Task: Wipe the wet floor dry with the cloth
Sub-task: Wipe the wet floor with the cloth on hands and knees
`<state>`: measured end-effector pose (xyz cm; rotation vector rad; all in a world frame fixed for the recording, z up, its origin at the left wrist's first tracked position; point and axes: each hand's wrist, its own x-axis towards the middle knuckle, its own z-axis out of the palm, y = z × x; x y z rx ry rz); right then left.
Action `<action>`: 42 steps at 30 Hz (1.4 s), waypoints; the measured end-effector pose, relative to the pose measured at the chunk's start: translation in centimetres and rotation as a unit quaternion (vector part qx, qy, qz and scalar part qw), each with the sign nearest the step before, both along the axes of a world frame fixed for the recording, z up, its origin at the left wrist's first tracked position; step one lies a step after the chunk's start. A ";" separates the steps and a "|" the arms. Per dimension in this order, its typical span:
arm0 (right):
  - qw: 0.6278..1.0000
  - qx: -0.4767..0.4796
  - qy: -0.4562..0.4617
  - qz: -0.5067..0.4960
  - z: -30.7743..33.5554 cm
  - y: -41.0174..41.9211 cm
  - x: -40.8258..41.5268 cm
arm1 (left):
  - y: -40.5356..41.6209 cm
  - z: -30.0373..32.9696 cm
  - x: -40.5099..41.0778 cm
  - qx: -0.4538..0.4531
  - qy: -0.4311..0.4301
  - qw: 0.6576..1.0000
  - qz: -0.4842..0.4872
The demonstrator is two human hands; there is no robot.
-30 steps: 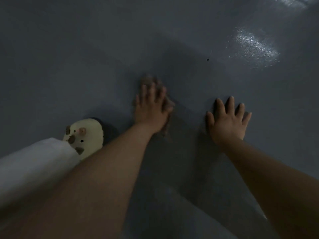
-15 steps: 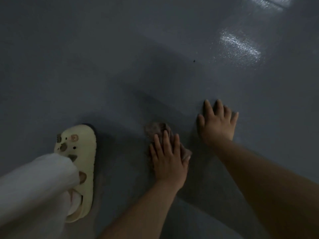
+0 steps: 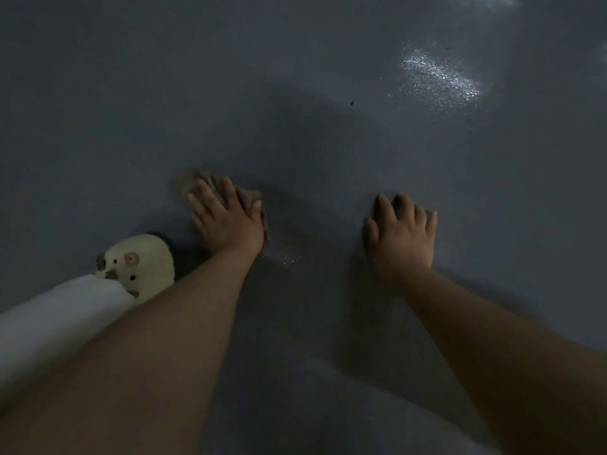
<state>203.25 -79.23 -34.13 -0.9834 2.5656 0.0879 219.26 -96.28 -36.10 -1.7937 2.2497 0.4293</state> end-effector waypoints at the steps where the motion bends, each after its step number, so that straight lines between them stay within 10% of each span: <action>1: 1.000 -0.004 0.001 -0.001 0.0 0.2 0.0 | 1.5 0.1 -0.5 -0.004 0.002 1.000 -0.017; 6: 0.999 -0.027 -0.003 -0.019 -0.1 1.3 -0.3 | 12.8 -0.2 -3.7 0.000 0.025 0.967 -0.255; 10: 0.997 -0.061 0.000 -0.049 -0.4 3.0 -0.8 | 19.7 0.4 -5.1 0.130 0.020 0.877 -0.463; 18: 0.972 -0.214 0.012 -0.093 -1.0 7.2 2.8 | 14.1 1.4 -2.9 0.129 0.198 0.882 -0.408; 24: 0.997 -0.073 0.030 -0.008 -2.5 7.5 8.8 | 11.5 1.5 -0.4 0.052 0.116 0.934 -0.335; 33: 0.995 -0.007 -0.003 0.095 -1.8 7.4 4.9 | 14.1 2.0 1.1 0.038 0.068 0.910 -0.407; 42: 0.963 -0.011 0.039 -0.267 -2.3 13.7 -1.0 | 17.0 3.7 -1.0 0.096 -0.058 0.914 -0.390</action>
